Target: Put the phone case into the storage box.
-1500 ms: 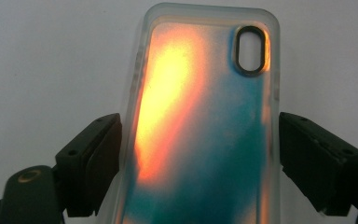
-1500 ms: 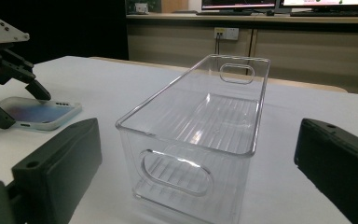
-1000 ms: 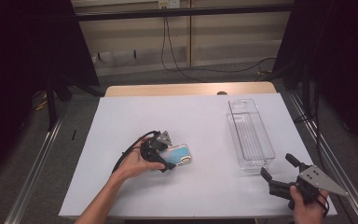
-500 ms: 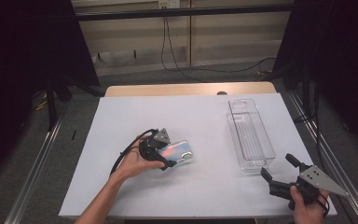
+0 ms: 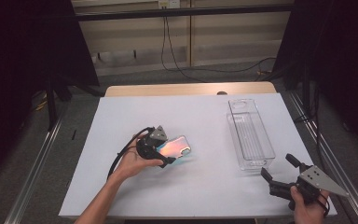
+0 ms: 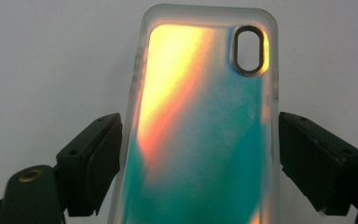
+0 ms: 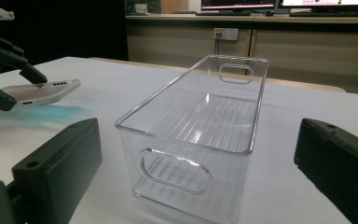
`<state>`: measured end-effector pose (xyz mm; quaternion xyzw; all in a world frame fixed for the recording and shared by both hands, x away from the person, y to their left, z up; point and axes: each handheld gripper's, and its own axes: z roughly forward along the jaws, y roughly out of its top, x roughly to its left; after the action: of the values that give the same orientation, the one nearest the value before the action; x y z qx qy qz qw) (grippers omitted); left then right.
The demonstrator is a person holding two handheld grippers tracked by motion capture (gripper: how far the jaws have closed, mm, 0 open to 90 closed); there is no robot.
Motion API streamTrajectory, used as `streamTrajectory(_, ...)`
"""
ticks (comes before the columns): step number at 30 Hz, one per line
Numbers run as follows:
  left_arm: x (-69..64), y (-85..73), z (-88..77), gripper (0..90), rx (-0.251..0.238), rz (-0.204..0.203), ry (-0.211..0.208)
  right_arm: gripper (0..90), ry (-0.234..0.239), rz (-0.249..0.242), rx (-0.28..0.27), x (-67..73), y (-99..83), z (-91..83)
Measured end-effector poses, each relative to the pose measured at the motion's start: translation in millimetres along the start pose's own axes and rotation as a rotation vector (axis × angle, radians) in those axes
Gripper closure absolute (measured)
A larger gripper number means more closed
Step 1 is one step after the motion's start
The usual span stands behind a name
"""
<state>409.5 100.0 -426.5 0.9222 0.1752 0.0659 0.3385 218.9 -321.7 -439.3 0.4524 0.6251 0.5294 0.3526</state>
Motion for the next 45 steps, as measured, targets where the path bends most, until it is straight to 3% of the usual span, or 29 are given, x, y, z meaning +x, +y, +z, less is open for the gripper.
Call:
streamTrajectory(17, -3.5, -2.4, -8.1, 16.4, -0.052, -0.027, 0.076, 0.6, 0.001, -0.001, -0.002, -0.3, 0.0, -0.6)
streamTrajectory(36, -6.3, -0.3, -25.9, 16.5, -0.194, -0.086, 0.189, 0.6, -0.001, 0.0, -0.003, -0.4, 0.0, -1.3)
streamTrajectory(45, -13.2, 3.0, -29.9, 16.5, -0.207, -0.081, 0.202, 0.6, -0.002, -0.001, -0.002, -0.5, 0.0, -1.4)
